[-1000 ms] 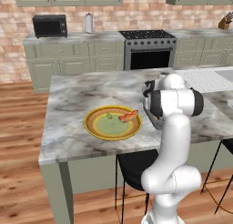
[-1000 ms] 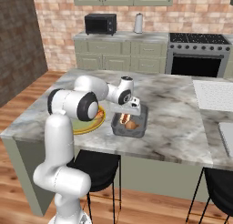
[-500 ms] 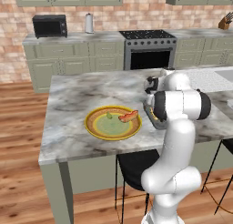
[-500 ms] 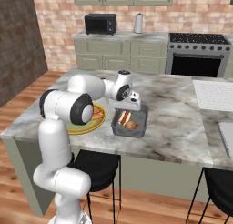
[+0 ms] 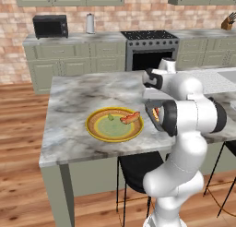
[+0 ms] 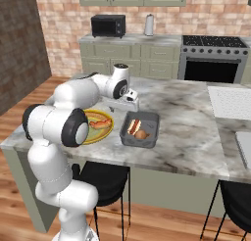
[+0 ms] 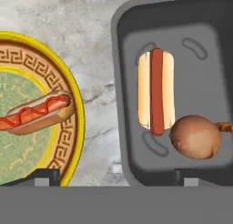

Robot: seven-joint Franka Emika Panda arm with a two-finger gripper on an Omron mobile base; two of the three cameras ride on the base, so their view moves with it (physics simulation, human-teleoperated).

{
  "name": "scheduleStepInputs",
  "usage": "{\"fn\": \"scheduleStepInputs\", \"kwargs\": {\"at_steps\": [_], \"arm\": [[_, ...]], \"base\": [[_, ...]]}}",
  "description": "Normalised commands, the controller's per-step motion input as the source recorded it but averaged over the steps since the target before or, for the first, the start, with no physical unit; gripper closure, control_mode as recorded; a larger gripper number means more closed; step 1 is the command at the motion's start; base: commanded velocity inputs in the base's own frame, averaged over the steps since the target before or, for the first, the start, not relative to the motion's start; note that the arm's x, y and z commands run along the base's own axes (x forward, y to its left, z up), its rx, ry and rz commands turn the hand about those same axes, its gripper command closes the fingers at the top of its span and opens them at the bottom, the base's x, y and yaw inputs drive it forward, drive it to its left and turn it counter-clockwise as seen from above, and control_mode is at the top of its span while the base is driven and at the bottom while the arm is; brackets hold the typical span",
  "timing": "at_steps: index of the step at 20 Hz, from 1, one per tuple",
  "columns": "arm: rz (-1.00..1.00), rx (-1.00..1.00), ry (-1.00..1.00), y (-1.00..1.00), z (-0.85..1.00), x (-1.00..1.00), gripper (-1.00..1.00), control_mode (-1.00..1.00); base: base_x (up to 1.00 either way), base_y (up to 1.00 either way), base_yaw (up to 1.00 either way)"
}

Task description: Place one cooked food and one vegetable from the large plate to each tupperware container.

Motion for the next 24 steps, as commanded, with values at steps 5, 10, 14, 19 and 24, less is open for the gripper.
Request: {"fn": "scheduleStepInputs", "kwargs": {"at_steps": [5,10,14,19,24], "arm": [[-0.25,0.13,0.00,0.61,0.04,0.03,-1.00,-1.00],[-0.31,0.06,-0.03,0.94,-0.04,0.15,-1.00,-1.00],[-0.22,-0.03,0.14,0.33,-0.13,0.40,-1.00,-1.00],[-0.07,-0.03,0.08,0.10,-0.24,0.48,-1.00,-1.00],[-0.05,-0.04,0.07,-0.01,-0.41,0.16,-1.00,-1.00]], "base": [[0.00,0.00,0.00],[0.00,0.00,0.00],[0.00,0.00,0.00],[0.00,0.00,0.00],[0.00,0.00,0.00]]}}
